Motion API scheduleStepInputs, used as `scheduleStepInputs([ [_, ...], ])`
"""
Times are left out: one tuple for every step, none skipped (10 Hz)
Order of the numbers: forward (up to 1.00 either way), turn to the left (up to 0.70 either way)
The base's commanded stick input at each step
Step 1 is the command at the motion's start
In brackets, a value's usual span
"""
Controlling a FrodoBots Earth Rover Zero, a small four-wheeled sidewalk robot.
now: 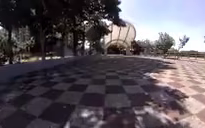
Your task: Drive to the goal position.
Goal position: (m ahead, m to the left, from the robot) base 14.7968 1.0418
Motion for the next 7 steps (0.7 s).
scheduleStepInputs([
  [0.70, 0.00],
  [0.70, 0.00],
  [0.70, 0.00],
  [0.70, 0.00],
  [0.70, 0.00],
  [0.70, 0.00],
  [0.70, 0.00],
])
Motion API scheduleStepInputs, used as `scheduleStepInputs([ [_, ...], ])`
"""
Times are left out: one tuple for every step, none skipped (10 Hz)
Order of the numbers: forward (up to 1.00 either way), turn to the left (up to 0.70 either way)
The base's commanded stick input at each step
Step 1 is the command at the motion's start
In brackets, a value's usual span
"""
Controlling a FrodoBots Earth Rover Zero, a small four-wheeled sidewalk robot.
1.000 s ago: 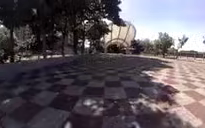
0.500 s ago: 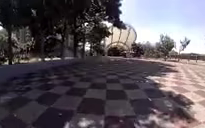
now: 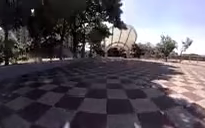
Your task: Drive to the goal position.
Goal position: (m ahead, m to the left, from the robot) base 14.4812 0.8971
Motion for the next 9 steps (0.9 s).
scheduleStepInputs([
  [0.70, 0.00],
  [0.70, 0.00],
  [0.70, 0.00],
  [0.70, -0.23],
  [0.70, -0.35],
  [0.70, -0.35],
  [0.70, -0.35],
  [0.70, -0.35],
  [0.70, -0.35],
])
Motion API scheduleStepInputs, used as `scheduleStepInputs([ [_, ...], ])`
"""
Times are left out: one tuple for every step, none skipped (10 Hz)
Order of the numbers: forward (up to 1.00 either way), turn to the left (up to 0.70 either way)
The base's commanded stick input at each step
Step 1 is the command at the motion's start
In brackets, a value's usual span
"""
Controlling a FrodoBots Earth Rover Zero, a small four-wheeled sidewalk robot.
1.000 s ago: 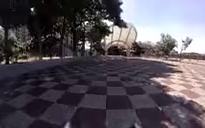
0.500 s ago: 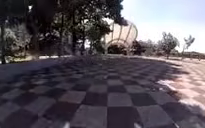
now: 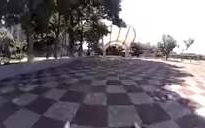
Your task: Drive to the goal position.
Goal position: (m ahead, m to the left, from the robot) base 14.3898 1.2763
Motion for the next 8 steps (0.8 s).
scheduleStepInputs([
  [0.70, -0.35],
  [0.70, -0.35],
  [0.70, -0.29],
  [0.70, -0.16],
  [0.70, -0.02],
  [0.70, 0.00],
  [0.70, 0.00],
  [0.70, 0.00],
])
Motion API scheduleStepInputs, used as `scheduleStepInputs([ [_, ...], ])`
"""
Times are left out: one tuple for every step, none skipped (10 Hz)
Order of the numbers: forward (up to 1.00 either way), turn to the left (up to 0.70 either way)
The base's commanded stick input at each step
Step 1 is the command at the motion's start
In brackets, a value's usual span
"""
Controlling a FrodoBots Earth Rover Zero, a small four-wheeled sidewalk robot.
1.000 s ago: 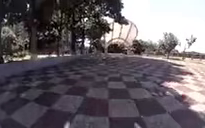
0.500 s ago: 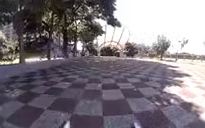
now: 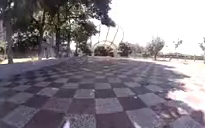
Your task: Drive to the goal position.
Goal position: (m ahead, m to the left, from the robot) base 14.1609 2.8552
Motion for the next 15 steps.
scheduleStepInputs([
  [0.70, 0.00],
  [0.70, 0.00],
  [0.70, 0.00],
  [0.70, 0.00],
  [0.70, 0.00],
  [0.70, 0.00],
  [0.70, 0.00],
  [0.70, 0.00],
  [0.70, 0.00],
  [0.70, 0.00],
  [0.70, 0.00],
  [0.70, 0.00],
  [0.70, 0.00],
  [0.70, 0.00],
  [0.70, 0.00],
])
